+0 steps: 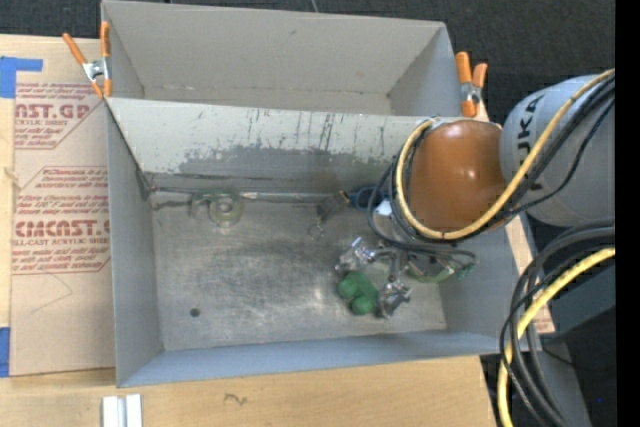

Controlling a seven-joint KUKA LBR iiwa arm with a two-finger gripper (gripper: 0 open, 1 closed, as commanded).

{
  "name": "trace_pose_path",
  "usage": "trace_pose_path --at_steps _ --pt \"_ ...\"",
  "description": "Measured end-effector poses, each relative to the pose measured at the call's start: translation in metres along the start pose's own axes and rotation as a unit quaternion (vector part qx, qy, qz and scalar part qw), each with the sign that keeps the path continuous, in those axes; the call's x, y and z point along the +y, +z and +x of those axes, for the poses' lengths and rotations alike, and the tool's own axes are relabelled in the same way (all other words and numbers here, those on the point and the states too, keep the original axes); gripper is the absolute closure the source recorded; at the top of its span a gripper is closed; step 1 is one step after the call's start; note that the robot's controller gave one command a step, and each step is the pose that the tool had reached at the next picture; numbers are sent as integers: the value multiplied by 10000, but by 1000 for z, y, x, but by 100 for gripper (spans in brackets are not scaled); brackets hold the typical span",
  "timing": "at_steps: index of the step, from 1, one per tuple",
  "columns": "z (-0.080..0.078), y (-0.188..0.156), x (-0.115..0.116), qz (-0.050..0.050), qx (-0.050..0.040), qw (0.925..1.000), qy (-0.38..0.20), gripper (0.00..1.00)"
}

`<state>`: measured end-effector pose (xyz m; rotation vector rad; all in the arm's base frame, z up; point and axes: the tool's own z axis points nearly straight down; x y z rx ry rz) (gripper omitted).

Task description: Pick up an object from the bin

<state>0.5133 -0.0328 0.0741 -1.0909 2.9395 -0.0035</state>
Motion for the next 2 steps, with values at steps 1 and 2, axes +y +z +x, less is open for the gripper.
trace_pose_path --at_steps 1,2 --pt "20 -117 -15 4 -3 9951 -993 100" --pt "-36 -230 63 -4 -21 10000 -16 100"
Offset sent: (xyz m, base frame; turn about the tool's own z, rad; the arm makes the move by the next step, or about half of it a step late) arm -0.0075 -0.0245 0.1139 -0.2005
